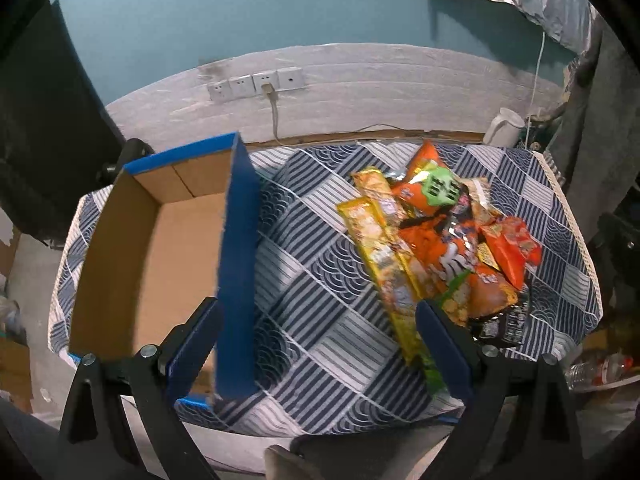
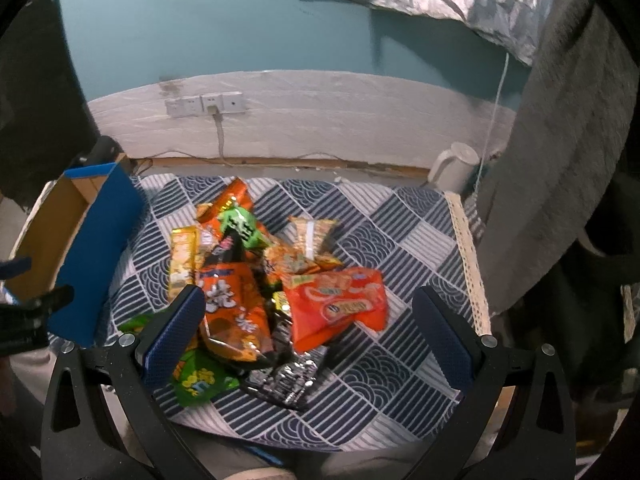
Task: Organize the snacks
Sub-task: 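Grasp the green peanut bag with the left tool while the right tool grasps the orange chip bag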
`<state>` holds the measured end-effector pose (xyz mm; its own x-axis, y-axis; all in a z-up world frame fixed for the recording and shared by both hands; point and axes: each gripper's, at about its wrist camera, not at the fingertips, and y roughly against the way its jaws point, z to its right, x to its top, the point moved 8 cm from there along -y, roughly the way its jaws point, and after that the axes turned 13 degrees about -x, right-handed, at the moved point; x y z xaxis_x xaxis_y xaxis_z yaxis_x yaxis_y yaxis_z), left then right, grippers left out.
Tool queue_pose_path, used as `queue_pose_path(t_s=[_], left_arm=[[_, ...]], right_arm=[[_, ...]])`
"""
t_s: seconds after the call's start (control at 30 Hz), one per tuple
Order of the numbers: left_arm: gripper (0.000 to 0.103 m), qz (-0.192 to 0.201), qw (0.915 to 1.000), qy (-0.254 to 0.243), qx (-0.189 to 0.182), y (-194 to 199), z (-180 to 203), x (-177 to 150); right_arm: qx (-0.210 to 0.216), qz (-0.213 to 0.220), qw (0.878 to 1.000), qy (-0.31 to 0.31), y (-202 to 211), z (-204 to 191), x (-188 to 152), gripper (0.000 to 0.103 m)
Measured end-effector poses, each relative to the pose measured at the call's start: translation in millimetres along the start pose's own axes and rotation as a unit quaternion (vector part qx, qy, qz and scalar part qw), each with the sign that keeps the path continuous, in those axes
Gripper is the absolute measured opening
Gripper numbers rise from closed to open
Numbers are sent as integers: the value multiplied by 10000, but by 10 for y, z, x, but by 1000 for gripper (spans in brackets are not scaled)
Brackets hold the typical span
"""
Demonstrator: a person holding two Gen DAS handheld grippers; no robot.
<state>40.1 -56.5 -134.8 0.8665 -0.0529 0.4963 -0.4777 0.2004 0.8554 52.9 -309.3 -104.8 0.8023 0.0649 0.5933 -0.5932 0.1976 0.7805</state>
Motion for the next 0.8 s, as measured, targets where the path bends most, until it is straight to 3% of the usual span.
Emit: queue_pose_path(t_s=[0.37, 0.6, 0.8], left_arm=[[98, -417, 9991, -13, 21, -419, 451, -322], [98, -769, 9970, 89, 59, -736, 579, -498], [98, -865, 9961, 84, 133, -944, 605, -573]], right_arm=[[-94, -420, 9986, -305, -346, 255, -362, 101], [-43, -776, 9964, -333, -575, 230, -600, 101], [6, -791, 9965, -258, -609, 155, -643, 101]])
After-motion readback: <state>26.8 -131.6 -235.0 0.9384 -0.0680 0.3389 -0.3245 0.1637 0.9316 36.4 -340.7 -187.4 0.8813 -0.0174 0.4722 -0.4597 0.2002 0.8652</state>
